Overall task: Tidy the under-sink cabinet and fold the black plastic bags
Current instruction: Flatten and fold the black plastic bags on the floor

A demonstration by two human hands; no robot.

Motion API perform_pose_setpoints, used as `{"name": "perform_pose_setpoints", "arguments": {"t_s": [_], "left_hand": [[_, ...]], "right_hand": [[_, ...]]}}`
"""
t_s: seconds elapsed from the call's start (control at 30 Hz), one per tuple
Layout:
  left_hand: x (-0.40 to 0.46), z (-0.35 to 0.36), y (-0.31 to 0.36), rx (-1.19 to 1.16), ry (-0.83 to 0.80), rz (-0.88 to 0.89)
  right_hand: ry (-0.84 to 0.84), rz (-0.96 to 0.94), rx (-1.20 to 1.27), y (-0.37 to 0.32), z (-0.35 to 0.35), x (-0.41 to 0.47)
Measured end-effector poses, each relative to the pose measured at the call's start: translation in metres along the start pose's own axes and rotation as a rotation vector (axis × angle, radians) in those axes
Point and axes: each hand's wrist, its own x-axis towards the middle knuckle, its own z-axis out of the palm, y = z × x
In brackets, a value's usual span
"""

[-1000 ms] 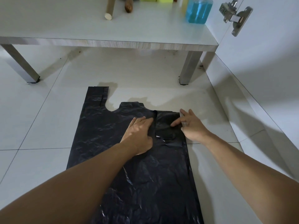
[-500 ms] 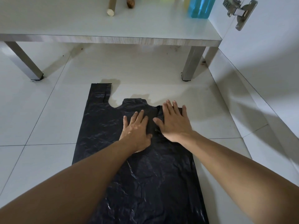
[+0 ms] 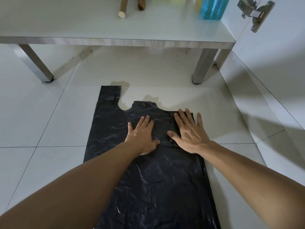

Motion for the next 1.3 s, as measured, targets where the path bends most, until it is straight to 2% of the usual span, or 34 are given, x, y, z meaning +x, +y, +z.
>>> {"name": "perform_pose_setpoints", "arguments": {"t_s": [0.13, 0.27, 0.43, 0.6, 0.7, 0.93, 1.1, 1.3], "left_hand": [[0.000, -0.008, -0.012, -0.132, 0.204, -0.036], [0.007, -0.026, -0.040, -0.172, 0.396, -0.238], [0.020, -0.048, -0.090, -0.281, 0.401, -0.592], [0.032, -0.057, -0.124, -0.469, 0.353, -0.789], [0.042, -0.060, -0.136, -0.539, 0.374, -0.791], [0.059, -0.071, -0.141, -0.973, 0.402, -0.801], [0.061, -0.083, -0.140, -1.310, 0.353, -0.834], [0.052, -0.102, -0.154, -1.543, 0.255, -0.699]], "right_hand": [[0.053, -0.043, 0.052, -0.018, -0.017, 0.015], [0.011, -0.109, 0.047, -0.036, -0.023, 0.040], [-0.045, -0.210, 0.049, -0.041, -0.014, 0.056], [-0.010, -0.236, -0.007, -0.036, 0.009, 0.055], [0.011, -0.229, -0.002, -0.036, 0.012, 0.055], [0.018, -0.215, -0.013, -0.037, 0.013, 0.055], [0.022, -0.210, -0.024, -0.038, 0.012, 0.054], [0.014, -0.209, -0.024, -0.039, 0.011, 0.054]]}}
